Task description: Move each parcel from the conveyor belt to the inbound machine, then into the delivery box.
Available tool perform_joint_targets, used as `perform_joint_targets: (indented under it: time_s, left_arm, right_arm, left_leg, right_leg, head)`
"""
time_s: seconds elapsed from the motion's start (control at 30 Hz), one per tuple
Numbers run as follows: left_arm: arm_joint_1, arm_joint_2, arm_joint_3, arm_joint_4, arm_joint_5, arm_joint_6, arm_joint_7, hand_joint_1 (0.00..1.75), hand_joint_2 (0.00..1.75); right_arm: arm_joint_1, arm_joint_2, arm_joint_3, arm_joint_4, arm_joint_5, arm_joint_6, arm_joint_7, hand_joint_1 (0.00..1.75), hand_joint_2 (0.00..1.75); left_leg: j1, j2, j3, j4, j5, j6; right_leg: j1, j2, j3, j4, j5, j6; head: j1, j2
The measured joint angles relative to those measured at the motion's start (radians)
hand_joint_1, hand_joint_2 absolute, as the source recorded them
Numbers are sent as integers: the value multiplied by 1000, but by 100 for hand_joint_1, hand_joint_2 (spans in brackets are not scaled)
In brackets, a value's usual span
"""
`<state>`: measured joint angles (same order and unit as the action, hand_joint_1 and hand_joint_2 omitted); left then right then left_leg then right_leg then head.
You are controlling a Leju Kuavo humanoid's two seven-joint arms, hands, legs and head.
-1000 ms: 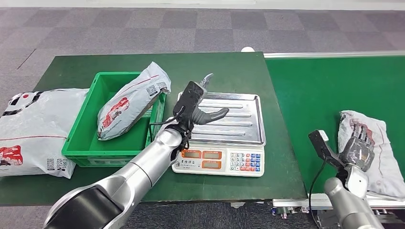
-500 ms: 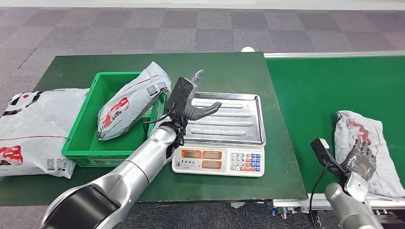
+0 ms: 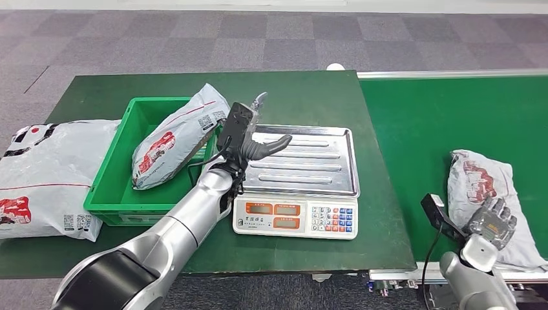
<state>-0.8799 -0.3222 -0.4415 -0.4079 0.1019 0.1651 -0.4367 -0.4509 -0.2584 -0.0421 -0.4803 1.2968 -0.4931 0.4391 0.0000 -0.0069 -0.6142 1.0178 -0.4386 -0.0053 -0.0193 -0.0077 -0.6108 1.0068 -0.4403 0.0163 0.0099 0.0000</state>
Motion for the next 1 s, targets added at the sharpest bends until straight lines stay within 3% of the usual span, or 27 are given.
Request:
perform_joint_targets:
  time_s: [0.13,0.33,0.9,1.0]
  left_arm:
    - [0,4,17,0,-7,-5,0,0,175]
    - [0,8,38,-1,-14,-14,3,0,175]
    - [1,10,61,-2,-20,-15,3,0,175]
    - [1,10,62,-2,-25,-19,3,0,175]
  right_arm:
    - [3,2,0,0,54,51,47,0,175]
    - [9,9,0,0,65,120,52,0,175]
    - [10,15,0,0,65,131,45,0,175]
    - [9,16,-3,0,40,163,14,0,175]
  left_leg:
    - [0,0,0,0,0,0]
    - [0,0,0,0,0,0]
    - [0,0,0,0,0,0]
    - [0,0,0,0,0,0]
  right_leg:
    - [0,0,0,0,0,0]
    - [0,0,0,0,0,0]
    - [0,0,0,0,0,0]
    - [0,0,1,0,0,0]
  head:
    - [0,0]
    - [0,0]
    - [0,0]
    - [0,0]
